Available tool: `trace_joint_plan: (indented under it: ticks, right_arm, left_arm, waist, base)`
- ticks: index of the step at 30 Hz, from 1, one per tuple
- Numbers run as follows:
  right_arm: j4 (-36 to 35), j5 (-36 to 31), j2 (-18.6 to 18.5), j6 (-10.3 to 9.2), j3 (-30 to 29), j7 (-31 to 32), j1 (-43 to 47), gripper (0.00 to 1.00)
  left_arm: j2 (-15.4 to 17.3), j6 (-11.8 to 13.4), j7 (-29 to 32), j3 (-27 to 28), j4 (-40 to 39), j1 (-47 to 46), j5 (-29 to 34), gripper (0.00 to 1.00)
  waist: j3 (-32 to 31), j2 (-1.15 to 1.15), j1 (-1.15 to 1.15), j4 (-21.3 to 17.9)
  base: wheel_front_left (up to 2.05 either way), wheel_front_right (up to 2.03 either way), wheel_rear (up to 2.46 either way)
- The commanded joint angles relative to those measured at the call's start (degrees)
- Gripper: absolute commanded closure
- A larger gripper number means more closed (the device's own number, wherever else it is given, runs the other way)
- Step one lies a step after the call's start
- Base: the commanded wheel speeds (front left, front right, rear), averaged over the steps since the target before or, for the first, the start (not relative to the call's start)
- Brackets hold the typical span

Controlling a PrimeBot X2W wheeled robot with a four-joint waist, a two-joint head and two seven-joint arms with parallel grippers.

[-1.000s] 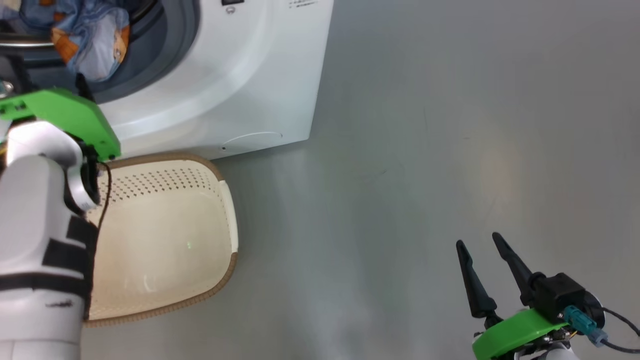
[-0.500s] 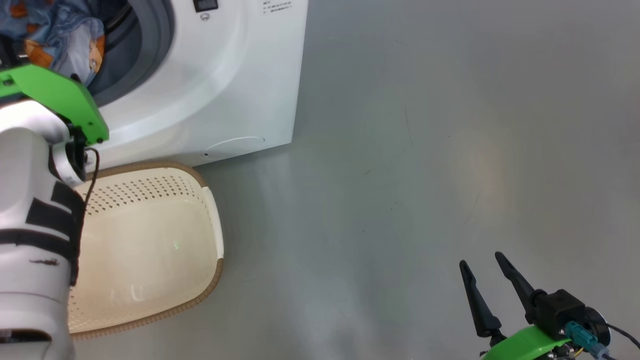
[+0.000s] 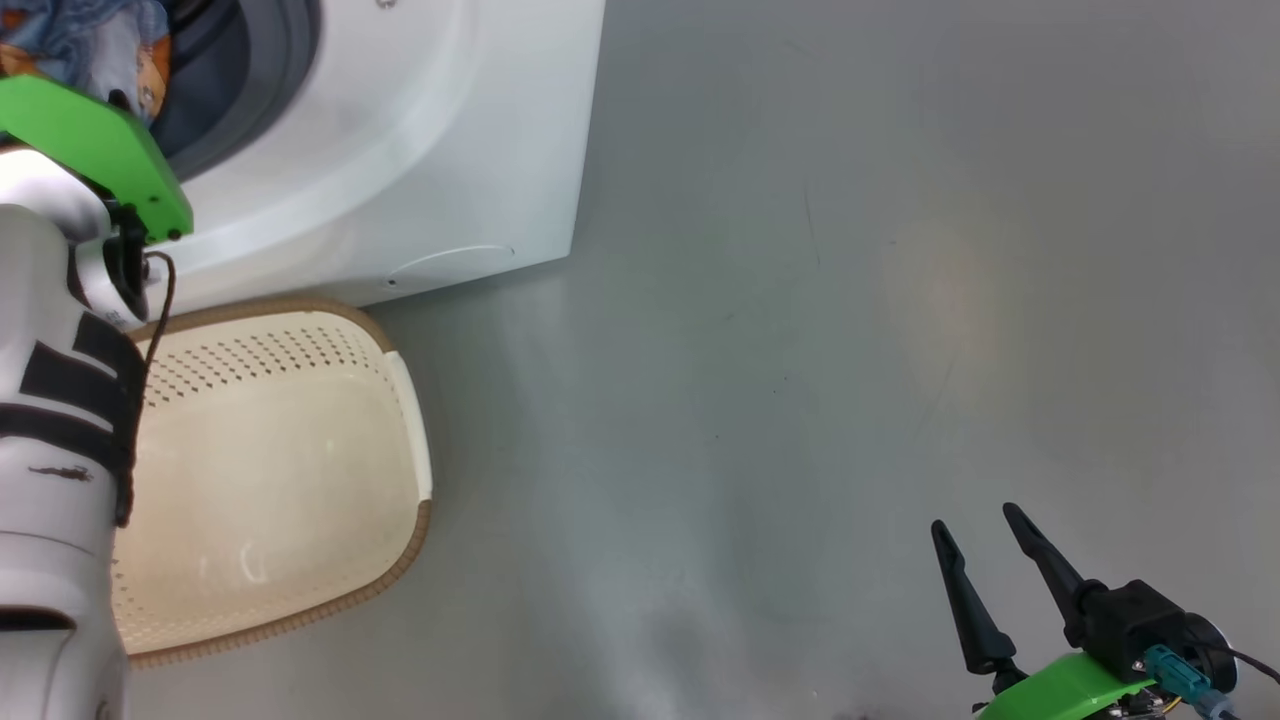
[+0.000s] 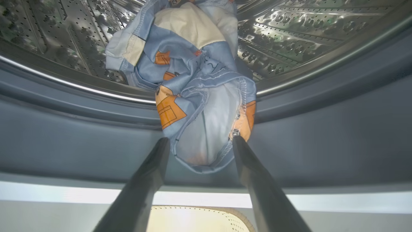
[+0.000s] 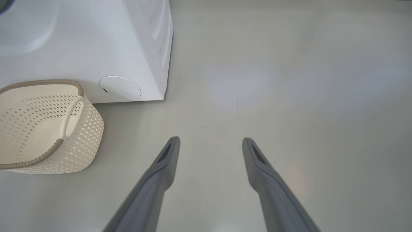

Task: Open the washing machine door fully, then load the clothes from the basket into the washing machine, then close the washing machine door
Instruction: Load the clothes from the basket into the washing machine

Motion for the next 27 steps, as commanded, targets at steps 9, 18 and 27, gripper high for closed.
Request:
trace_joint_plan:
  ticks: [9,18,27]
  right_arm:
    - [-1.98,0.81,-1.03,0.09,0.05,-0.44,2.43,0.0]
    - [-2.87,1.11,-1.08,0.09,-0.88,-0.44,2.58,0.0]
    - [-3.94,1.42,-0.93,0.09,-1.76,-0.44,3.06,0.0]
  left_arm:
    - [4.08,-0.3,-1.74,-1.32,1.02,-4.79,1.61,0.0]
    - [4.74,-0.45,-2.25,-2.07,2.36,-6.7,1.42,0.0]
    - [5.82,-0.35,-2.49,-3.01,3.21,-7.44,1.34,0.06]
  waist:
    - [2.94,0.0,0.0,-0.71]
    - [5.18,0.0,0.0,-0.78]
    - [6.34,0.0,0.0,-1.11]
  base:
    - [0.0,0.0,0.0]
    - [0.0,0.0,0.0]
    - [0.0,0.0,0.0]
